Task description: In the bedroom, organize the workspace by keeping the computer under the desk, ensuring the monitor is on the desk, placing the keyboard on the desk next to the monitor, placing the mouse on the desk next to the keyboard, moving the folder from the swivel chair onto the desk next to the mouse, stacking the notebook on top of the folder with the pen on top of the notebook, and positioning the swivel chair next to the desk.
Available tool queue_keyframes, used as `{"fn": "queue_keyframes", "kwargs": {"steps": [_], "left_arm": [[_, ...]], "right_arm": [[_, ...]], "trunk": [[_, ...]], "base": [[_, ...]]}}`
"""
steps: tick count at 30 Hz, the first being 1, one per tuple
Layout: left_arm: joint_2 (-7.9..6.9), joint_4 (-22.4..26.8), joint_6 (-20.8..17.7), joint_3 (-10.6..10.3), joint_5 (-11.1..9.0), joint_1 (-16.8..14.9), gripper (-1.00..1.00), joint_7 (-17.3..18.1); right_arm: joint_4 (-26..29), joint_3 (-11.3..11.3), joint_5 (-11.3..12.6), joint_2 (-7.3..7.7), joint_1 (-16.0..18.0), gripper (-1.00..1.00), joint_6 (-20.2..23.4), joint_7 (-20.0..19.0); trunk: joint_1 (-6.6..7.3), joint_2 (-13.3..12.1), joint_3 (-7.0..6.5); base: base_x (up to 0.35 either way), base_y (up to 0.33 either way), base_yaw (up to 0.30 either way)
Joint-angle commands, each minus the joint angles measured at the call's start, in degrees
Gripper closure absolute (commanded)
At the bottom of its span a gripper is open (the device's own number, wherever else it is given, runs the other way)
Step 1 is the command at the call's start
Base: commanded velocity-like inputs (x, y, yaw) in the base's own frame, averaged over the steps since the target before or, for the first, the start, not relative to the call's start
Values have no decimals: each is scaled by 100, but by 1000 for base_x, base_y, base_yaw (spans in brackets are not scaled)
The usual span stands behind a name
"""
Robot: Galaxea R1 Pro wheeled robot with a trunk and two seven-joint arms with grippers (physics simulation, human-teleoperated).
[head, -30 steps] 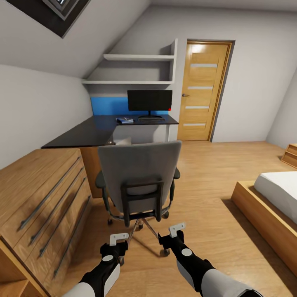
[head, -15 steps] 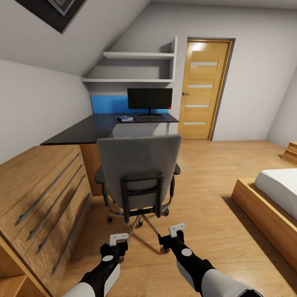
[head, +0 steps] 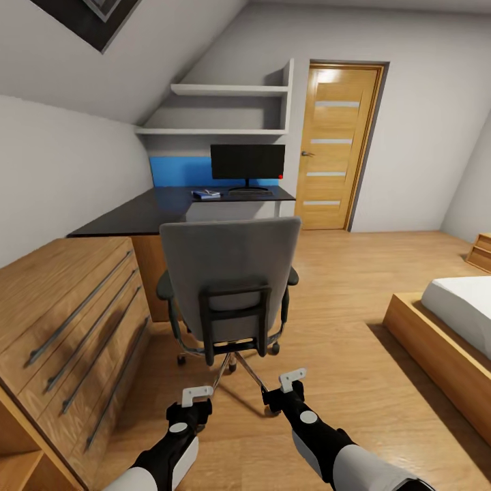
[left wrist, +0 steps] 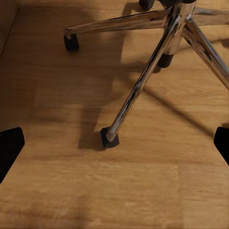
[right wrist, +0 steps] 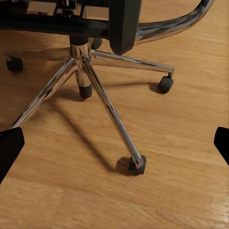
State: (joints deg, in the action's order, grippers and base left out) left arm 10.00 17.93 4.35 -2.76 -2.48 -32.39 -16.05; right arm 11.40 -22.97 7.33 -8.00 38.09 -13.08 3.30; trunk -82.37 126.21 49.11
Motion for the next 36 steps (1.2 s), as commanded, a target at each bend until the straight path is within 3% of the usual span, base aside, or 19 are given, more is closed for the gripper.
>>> {"fn": "queue_keyframes", "kwargs": {"steps": [1,10,36], "left_arm": [[0,-10,19,-35,-24,-4,-100,-30],[0,-17,22,-170,-16,-4,-100,-21],[0,-17,22,-181,-16,-4,-100,-29]], "right_arm": [[-8,-50,59,1,5,-100,-37,25],[-142,-57,51,3,1,-100,-366,26],[-165,-59,50,1,-4,-100,-388,23]], "trunk": [[1,2,5],[1,2,5],[1,2,5]], "base": [[13,0,0],[229,0,0],[319,-18,0]]}}
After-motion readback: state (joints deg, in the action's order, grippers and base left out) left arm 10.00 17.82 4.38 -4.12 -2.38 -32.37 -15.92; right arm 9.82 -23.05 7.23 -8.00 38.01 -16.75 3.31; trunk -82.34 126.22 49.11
